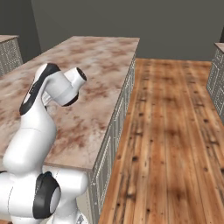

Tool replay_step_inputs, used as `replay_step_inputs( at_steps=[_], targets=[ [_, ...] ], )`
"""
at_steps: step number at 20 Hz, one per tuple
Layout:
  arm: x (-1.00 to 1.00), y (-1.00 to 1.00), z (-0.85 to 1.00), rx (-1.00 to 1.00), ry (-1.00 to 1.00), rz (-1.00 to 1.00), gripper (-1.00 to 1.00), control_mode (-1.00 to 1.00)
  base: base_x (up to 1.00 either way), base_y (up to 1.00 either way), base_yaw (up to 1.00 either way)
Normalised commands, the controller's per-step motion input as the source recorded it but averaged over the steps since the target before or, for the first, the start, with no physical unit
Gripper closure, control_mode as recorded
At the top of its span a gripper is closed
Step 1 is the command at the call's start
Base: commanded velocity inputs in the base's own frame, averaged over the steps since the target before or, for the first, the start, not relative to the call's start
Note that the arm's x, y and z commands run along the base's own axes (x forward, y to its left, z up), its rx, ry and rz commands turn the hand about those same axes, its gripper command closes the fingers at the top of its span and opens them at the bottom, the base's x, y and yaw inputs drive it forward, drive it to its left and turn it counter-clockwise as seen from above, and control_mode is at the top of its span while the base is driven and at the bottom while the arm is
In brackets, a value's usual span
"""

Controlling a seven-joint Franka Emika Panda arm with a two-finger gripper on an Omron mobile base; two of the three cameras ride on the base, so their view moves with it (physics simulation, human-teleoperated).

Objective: Pick the water bottle from the counter and place it in the open cabinet.

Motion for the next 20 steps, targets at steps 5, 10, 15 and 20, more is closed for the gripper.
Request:
replay_step_inputs(
  at_steps=[5, 10, 15, 20],
  targets=[
    [0.00, 0.00, 0.00, 0.00, 0.00, 0.00, 1.00, -1.00, 0.00, 0.00, 0.00],
    [0.00, 0.00, 0.00, 0.00, 0.00, 0.00, 1.00, 1.00, -0.18, -0.01, 0.00],
    [0.00, 0.00, 0.00, 0.00, 0.00, 0.00, 1.00, 1.00, -0.62, -0.01, 0.08],
    [0.00, 0.00, 0.00, 0.00, 0.00, 0.00, 1.00, 1.00, -0.40, 0.00, 0.43]
  ],
)
